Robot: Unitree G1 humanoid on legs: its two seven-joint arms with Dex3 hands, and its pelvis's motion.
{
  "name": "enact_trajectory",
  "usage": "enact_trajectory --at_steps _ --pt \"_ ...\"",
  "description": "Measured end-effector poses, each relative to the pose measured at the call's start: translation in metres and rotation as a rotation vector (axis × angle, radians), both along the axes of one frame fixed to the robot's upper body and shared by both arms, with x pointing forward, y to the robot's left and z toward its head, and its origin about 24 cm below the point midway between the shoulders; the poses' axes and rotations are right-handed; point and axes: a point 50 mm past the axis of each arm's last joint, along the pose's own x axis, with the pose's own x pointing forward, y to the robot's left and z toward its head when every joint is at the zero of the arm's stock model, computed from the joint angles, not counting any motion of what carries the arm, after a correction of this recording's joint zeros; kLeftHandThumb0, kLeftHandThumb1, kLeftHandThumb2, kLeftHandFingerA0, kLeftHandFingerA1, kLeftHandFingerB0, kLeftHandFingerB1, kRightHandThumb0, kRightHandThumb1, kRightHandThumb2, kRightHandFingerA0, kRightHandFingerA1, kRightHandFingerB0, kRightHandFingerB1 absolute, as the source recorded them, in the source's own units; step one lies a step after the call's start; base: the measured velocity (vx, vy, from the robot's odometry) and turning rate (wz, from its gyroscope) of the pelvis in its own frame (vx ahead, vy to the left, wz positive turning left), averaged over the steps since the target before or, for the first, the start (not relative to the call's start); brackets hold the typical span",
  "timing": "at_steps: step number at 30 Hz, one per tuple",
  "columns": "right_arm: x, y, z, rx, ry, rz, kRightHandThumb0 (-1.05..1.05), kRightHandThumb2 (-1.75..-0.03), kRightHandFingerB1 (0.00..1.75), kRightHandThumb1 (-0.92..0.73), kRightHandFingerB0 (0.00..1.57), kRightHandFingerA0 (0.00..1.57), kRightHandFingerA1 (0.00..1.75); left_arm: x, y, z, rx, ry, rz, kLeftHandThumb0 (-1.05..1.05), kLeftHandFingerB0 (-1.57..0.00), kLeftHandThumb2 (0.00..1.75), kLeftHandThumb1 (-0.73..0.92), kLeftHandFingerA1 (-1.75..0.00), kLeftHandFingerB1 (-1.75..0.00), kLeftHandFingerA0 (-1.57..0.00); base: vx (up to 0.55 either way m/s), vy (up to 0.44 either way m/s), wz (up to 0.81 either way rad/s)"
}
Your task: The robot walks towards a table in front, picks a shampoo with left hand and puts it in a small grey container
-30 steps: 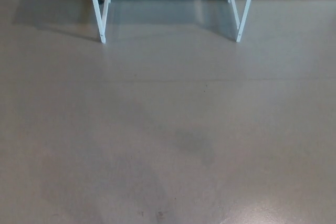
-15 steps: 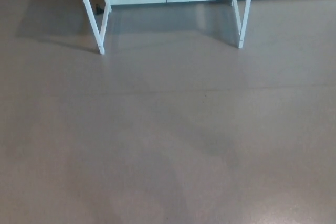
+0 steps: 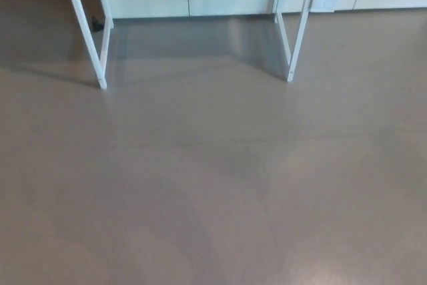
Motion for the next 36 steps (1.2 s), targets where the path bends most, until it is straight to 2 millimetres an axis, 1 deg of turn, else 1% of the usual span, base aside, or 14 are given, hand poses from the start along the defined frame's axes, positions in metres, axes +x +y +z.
enact_trajectory --at_steps 1,3,5,7,9,12,15,17,21,23,26,28,33,36 --pt "-0.001 0.0 0.0 -0.001 0.001 0.0 -0.27 -0.56 0.44 -0.55 0.64 0.84 0.5 0.001 0.0 0.0 0.002 0.001 -0.003 -0.11 -0.43 0.61 0.61 -0.51 -0.39 -0.54 0.33 0.044 0.07" --pt "-0.001 0.0 0.0 -0.003 0.001 -0.003 -0.26 -0.57 0.44 -0.56 0.63 0.81 0.49 0.001 -0.001 0.0 0.006 0.003 -0.011 -0.14 -0.43 0.61 0.6 -0.51 -0.4 -0.54 0.34 0.008 0.13" --pt "-0.002 0.0 0.0 -0.003 -0.001 -0.003 -0.28 -0.57 0.43 -0.57 0.64 0.81 0.49 0.001 -0.001 0.0 0.01 0.004 -0.016 -0.08 -0.46 0.58 0.62 -0.49 -0.39 -0.56 0.31 -0.072 0.19" --pt "-0.002 0.001 0.0 -0.005 -0.004 -0.003 -0.3 -0.57 0.43 -0.57 0.63 0.83 0.5 0.001 -0.001 0.0 0.015 0.006 -0.022 -0.04 -0.45 0.62 0.6 -0.5 -0.4 -0.56 0.42 -0.121 0.18" --pt "0.0 0.005 -0.002 0.002 -0.009 0.0 -0.3 -0.57 0.43 -0.57 0.63 0.83 0.5 0.003 -0.001 0.001 0.022 0.002 -0.033 -0.05 -0.48 0.61 0.6 -0.5 -0.4 -0.6 0.55 -0.122 0.64" --pt "0.002 0.001 0.001 -0.015 -0.022 -0.002 -0.27 -0.57 0.43 -0.57 0.63 0.84 0.51 0.012 -0.003 0.002 0.027 -0.019 -0.056 -0.07 -0.45 0.61 0.6 -0.52 -0.4 -0.61 0.52 -0.103 0.47" --pt "0.005 0.0 0.002 -0.019 -0.035 0.0 -0.28 -0.57 0.43 -0.57 0.64 0.83 0.5 0.011 -0.004 0.001 0.029 -0.013 -0.054 -0.08 -0.45 0.61 0.62 -0.52 -0.4 -0.61 0.33 -0.064 -0.01" --pt "0.007 0.0 0.003 -0.02 -0.041 -0.001 -0.31 -0.57 0.42 -0.58 0.62 0.83 0.49 0.01 -0.003 0.001 0.03 -0.011 -0.051 -0.13 -0.43 0.6 0.6 -0.51 -0.39 -0.52 0.37 0.0 -0.08" --pt "0.007 0.0 0.002 -0.022 -0.038 -0.003 -0.31 -0.57 0.43 -0.57 0.63 0.83 0.49 0.012 -0.004 0.001 0.031 -0.011 -0.062 -0.13 -0.45 0.6 0.57 -0.5 -0.4 -0.56 0.38 0.11 -0.28" --pt "0.006 0.0 0.002 -0.022 -0.035 -0.007 -0.33 -0.57 0.41 -0.58 0.6 0.81 0.48 0.018 -0.005 0.002 0.032 -0.022 -0.067 -0.06 -0.46 0.6 0.61 -0.49 -0.4 -0.57 0.55 0.171 -0.16" --pt "0.016 0.003 0.003 -0.021 -0.063 0.002 -0.31 -0.57 0.42 -0.58 0.6 0.8 0.48 0.032 -0.004 0.006 0.043 -0.052 -0.087 -0.15 -0.4 0.63 0.64 -0.5 -0.39 -0.51 0.46 0.225 -0.13" --pt "0.017 0.003 0.003 -0.02 -0.068 -0.001 -0.32 -0.57 0.42 -0.57 0.59 0.79 0.48 0.034 -0.002 0.008 0.05 -0.057 -0.095 -0.16 -0.41 0.62 0.61 -0.5 -0.4 -0.52 0.44 0.225 -0.12" --pt "0.013 0.002 0.003 -0.019 -0.068 -0.017 -0.3 -0.58 0.42 -0.61 0.59 0.8 0.48 0.032 0.001 0.009 0.055 -0.047 -0.092 -0.08 -0.45 0.61 0.62 -0.5 -0.39 -0.58 0.34 0.085 0.09" --pt "0.012 0.003 0.002 -0.017 -0.078 -0.028 -0.29 -0.58 0.43 -0.62 0.6 0.81 0.5 0.029 0.001 0.008 0.059 -0.039 -0.085 -0.07 -0.44 0.65 0.63 -0.51 -0.4 -0.56 0.28 -0.093 0.25"
